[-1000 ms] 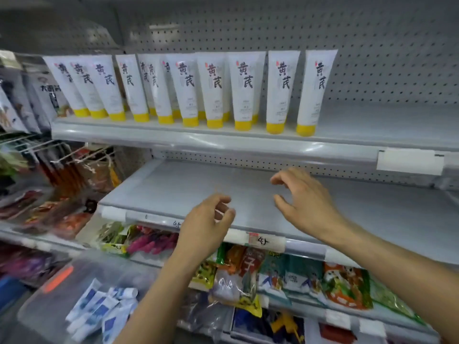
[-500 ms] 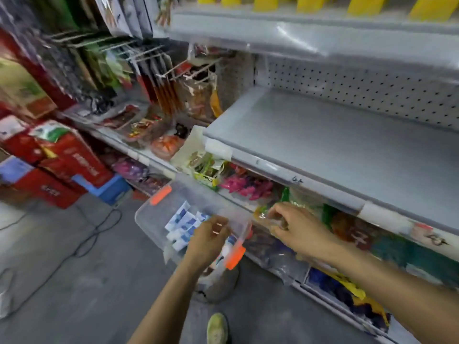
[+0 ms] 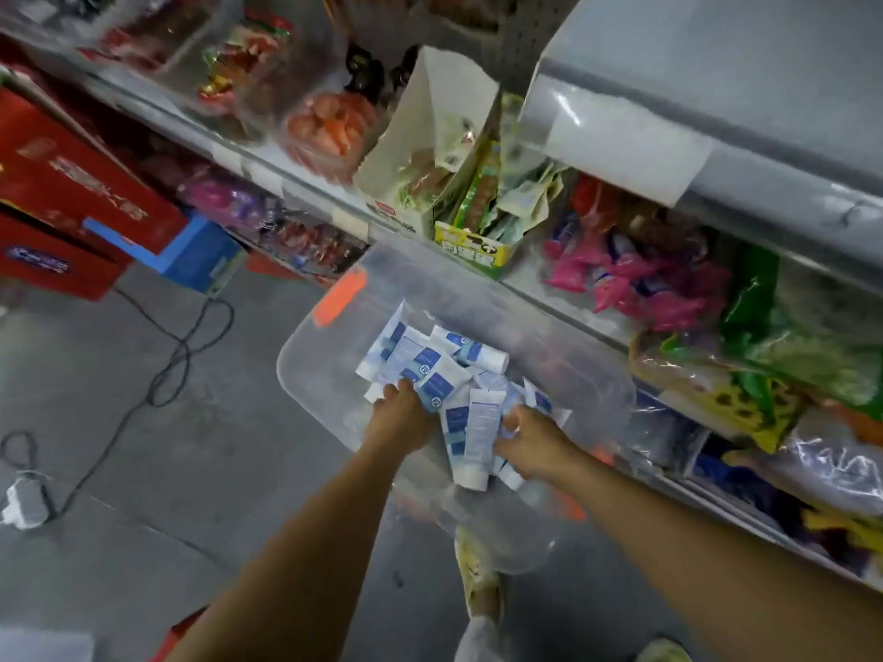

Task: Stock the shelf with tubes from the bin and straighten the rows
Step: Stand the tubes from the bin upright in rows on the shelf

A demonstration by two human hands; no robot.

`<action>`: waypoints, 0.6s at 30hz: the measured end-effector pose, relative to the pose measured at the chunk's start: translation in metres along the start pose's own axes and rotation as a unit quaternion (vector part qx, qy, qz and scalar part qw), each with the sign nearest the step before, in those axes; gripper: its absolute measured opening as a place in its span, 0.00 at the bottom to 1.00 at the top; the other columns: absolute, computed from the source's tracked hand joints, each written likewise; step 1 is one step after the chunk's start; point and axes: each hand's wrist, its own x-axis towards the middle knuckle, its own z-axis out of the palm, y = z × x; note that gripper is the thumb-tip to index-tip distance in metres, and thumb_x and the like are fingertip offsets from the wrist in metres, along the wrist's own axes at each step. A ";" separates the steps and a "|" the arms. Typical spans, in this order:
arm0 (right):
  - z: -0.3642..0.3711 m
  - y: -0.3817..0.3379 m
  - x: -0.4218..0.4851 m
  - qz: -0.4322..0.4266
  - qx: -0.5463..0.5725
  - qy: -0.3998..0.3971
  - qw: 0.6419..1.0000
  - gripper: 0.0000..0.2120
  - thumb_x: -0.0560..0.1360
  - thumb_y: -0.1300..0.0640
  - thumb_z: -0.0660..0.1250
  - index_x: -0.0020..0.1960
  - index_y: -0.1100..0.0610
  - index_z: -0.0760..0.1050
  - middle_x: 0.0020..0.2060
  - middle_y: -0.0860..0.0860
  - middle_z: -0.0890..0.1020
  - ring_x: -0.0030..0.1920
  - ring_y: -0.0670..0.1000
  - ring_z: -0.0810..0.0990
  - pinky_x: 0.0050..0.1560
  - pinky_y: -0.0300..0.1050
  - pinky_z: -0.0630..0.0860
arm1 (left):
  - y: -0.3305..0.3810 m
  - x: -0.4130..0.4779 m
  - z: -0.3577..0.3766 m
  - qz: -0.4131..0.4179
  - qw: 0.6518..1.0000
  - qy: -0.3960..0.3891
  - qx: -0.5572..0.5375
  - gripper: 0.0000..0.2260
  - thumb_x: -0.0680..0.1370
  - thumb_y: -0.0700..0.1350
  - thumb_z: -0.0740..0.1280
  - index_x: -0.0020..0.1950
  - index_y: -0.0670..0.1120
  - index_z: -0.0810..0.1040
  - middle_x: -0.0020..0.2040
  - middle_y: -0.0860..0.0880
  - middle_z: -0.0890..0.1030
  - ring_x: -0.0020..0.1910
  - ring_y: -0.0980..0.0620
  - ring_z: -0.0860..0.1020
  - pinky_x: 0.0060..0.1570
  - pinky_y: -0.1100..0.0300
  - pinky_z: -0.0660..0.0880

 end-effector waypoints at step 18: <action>0.069 0.001 0.046 0.177 0.157 0.083 0.968 0.36 0.69 0.47 0.69 0.71 0.62 0.63 0.63 0.58 0.75 0.59 0.59 0.77 0.45 0.44 0.74 | -0.005 0.046 0.027 -0.051 0.984 -0.082 -0.149 0.22 0.73 0.52 0.72 0.64 0.45 0.74 0.58 0.43 0.77 0.55 0.44 0.77 0.52 0.56 0.74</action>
